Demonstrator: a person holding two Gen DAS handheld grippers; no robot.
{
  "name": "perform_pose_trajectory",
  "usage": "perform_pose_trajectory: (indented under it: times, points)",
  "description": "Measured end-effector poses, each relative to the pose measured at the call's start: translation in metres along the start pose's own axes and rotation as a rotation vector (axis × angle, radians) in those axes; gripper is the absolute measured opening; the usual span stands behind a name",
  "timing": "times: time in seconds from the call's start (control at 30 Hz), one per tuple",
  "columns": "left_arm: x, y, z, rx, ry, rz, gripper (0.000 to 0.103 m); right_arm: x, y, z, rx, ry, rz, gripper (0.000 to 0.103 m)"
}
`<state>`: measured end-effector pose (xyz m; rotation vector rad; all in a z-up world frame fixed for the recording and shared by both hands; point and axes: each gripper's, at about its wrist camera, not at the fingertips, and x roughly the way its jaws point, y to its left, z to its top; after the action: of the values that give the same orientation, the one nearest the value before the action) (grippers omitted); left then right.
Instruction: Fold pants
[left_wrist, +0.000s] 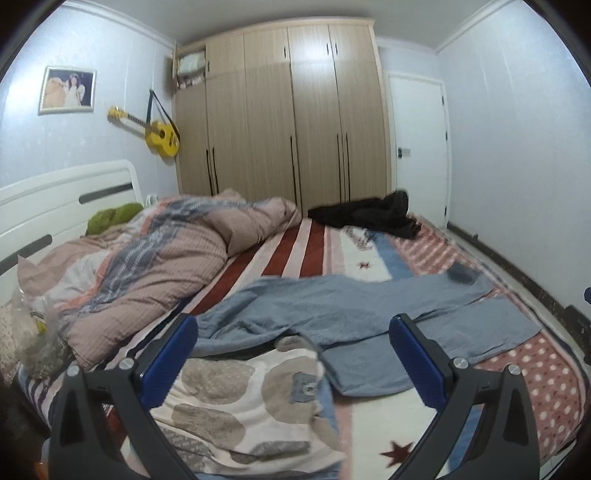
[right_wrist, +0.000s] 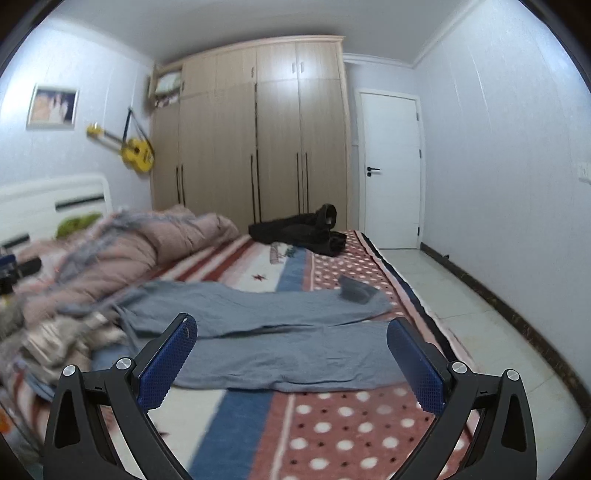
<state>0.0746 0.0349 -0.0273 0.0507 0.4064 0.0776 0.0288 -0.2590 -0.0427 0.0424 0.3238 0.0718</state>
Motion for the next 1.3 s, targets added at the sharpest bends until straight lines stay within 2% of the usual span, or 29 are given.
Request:
perform_pose_trajectory:
  times: [0.07,0.17,0.3,0.5,0.73,0.8,0.9,0.97,1.0,1.07,1.1,1.23,1.3]
  points:
    - [0.02,0.016,0.0,-0.026,0.035,-0.024,0.102,0.029,-0.004,-0.008,-0.024,0.07,0.037,0.103]
    - [0.06,0.056,0.002,-0.12,0.119,-0.054,0.102,0.061,-0.018,-0.021,-0.004,0.112,0.076,0.102]
    - [0.11,0.102,0.002,-0.235,0.227,-0.043,0.102,0.111,-0.047,-0.042,0.082,0.246,0.132,0.102]
    - [0.177,0.16,-0.018,-0.405,0.435,-0.032,0.102,0.155,-0.079,-0.058,0.164,0.35,0.146,0.102]
    - [0.196,0.178,-0.055,-0.583,0.548,-0.126,0.102,0.187,-0.098,-0.074,0.223,0.442,0.144,0.102]
    - [0.204,0.176,-0.062,-0.596,0.576,-0.127,0.1,0.195,-0.102,-0.081,0.255,0.466,0.147,0.102]
    - [0.21,0.176,-0.062,-0.596,0.579,-0.116,0.09,0.203,-0.109,-0.091,0.3,0.494,0.149,0.102]
    - [0.218,0.175,-0.058,-0.58,0.583,-0.115,0.077,0.208,-0.115,-0.097,0.327,0.505,0.141,0.102]
    - [0.222,0.177,-0.058,-0.577,0.589,-0.112,0.068,0.21,-0.117,-0.098,0.332,0.51,0.136,0.102]
    - [0.23,0.181,-0.059,-0.584,0.602,-0.115,0.057,0.216,-0.121,-0.101,0.341,0.525,0.12,0.092]
    - [0.234,0.182,-0.06,-0.589,0.607,-0.116,0.048,0.218,-0.123,-0.103,0.343,0.534,0.112,0.089]
    - [0.244,0.184,-0.063,-0.578,0.616,-0.103,0.018,0.225,-0.128,-0.111,0.366,0.56,0.095,0.089]
    - [0.242,0.182,-0.061,-0.566,0.597,-0.113,0.008,0.226,-0.131,-0.113,0.387,0.55,0.1,0.089]
